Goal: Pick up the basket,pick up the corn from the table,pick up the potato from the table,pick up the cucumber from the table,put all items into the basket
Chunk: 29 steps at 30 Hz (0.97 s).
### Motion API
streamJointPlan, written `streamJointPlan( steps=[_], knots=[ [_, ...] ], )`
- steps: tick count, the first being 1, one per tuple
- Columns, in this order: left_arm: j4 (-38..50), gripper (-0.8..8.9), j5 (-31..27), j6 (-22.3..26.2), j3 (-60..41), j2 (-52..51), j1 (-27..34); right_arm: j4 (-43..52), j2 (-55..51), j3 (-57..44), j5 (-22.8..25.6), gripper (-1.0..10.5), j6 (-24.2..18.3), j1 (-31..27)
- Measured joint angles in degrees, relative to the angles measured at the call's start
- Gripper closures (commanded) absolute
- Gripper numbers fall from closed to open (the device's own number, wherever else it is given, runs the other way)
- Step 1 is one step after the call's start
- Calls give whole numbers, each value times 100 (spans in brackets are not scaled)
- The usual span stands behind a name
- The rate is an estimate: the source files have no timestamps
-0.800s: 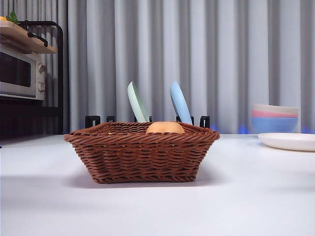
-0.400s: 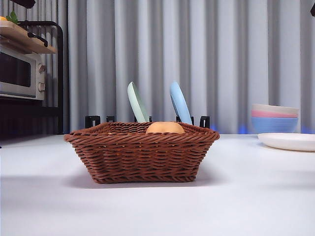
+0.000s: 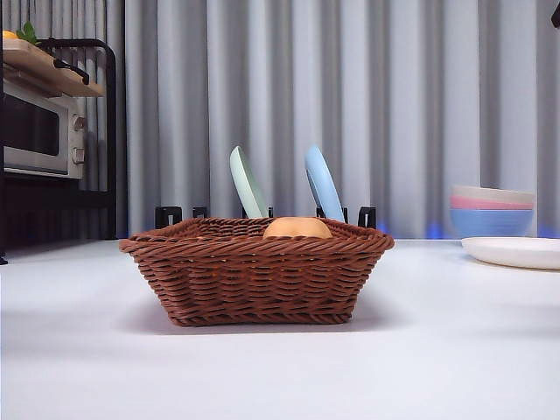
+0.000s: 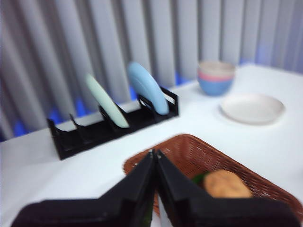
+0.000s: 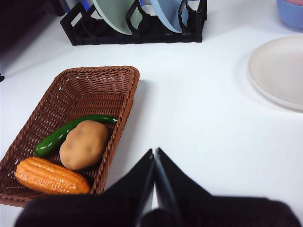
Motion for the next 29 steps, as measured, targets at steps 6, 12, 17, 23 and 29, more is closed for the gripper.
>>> streamJointPlan(
  steps=[6, 12, 17, 23, 29],
  knots=[
    [306, 814, 752, -192, -1661, -1137, 1392, 0, 0, 0, 2, 945, 0, 0],
    [299, 814, 769, -243, -2699, -2194, 2090, 0, 0, 0, 0, 945, 0, 0],
    [289, 814, 787, -256, -3165, -2533, 2363, 0, 0, 0, 2, 945, 0, 0],
    [199, 814, 798, -256, -3296, -2549, 2472, 0, 0, 0, 0, 945, 0, 0],
    [201, 814, 793, -299, -3296, -2549, 2474, 0, 0, 0, 2, 945, 0, 0]
  ],
)
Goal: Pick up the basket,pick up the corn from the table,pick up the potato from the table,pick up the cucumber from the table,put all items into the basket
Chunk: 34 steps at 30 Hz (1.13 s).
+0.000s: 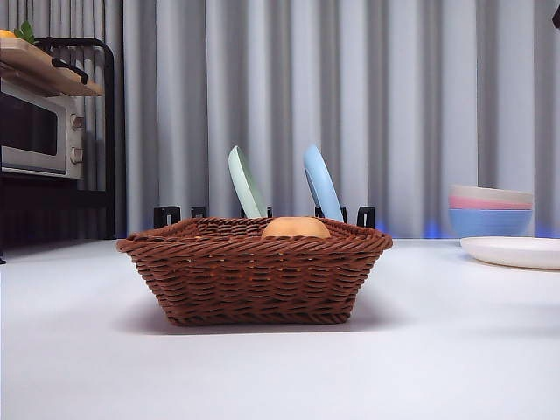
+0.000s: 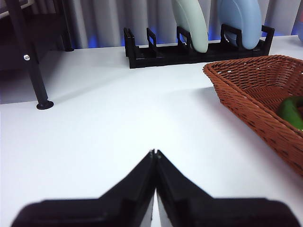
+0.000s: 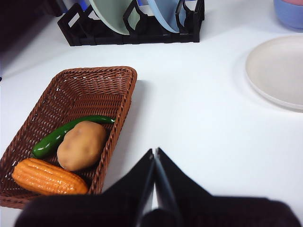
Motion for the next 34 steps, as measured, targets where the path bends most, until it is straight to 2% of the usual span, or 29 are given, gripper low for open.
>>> streamJointPlan(
  steps=[19, 23, 28, 32, 34],
  knots=[
    [0, 814, 0, -2, 0, 0, 0, -2, -4, 0, -4, 945, -2, 4],
    [0, 814, 0, -2, 0, 0, 0, -50, -339, 0, 129, 945, -299, -20],
    [0, 814, 0, -2, 0, 0, 0, 396, -1097, -234, 129, 945, -931, -640],
    [0, 814, 0, -2, 0, 0, 0, 1335, -1700, -1036, 118, 945, -1104, -1252],
    [0, 814, 0, -2, 0, 0, 0, 1838, -2037, -1600, -83, 945, -1130, -1523]
  ],
)
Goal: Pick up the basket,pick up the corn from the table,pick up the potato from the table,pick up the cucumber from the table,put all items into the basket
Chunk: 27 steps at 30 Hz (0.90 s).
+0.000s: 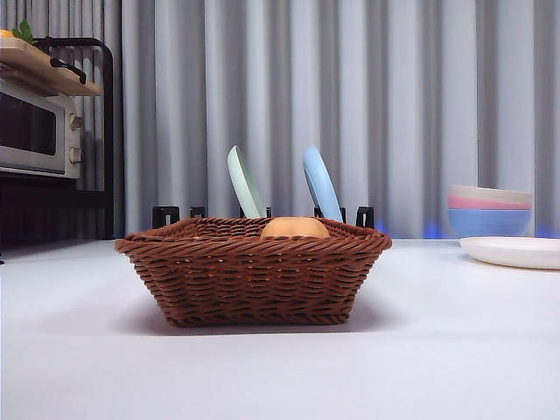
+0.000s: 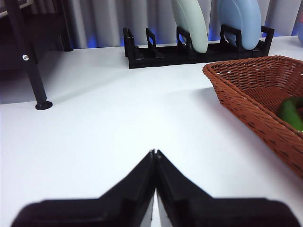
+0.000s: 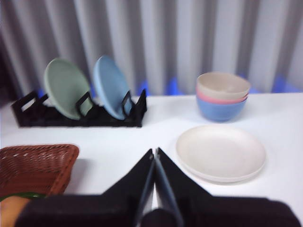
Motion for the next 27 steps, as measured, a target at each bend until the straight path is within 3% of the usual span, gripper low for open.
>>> streamJointPlan(
  steps=[7, 18, 27],
  knots=[
    [0, 814, 0, 0, 0, 0, 0, 468, -894, -1523, -1123, 945, -79, -586],
    [0, 814, 0, 0, 0, 0, 0, 501, -1574, -2653, -1292, 945, -26, -697],
    [2, 814, 0, 0, 0, 0, 0, 564, -1580, -2697, -1287, 945, 273, -697]
  ],
)
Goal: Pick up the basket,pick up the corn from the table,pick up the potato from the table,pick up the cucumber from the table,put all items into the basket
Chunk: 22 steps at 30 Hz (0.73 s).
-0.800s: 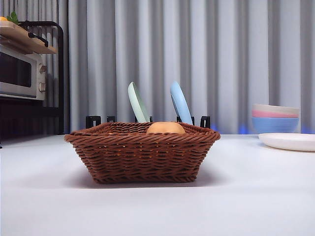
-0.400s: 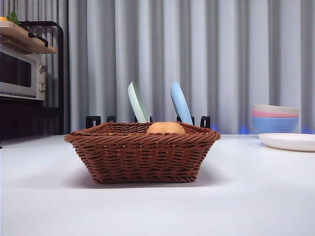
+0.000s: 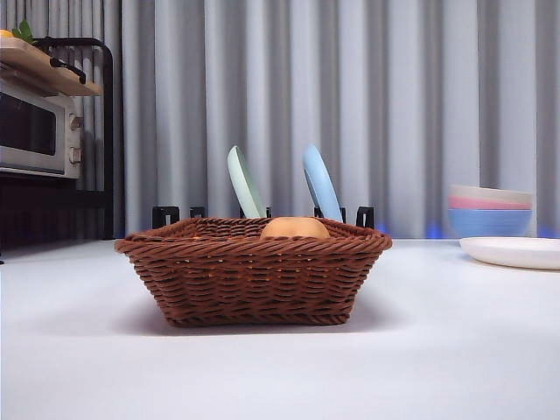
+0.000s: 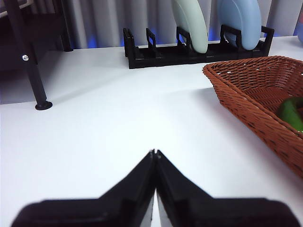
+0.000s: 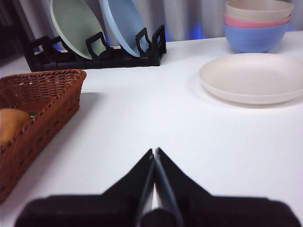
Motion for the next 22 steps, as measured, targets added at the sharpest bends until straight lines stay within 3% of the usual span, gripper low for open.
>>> streamJointPlan(
  steps=[22],
  knots=[
    [-2, 814, 0, 0, 0, 2, 0, 0, 0, 0, 22, 945, 131, 2]
  ],
)
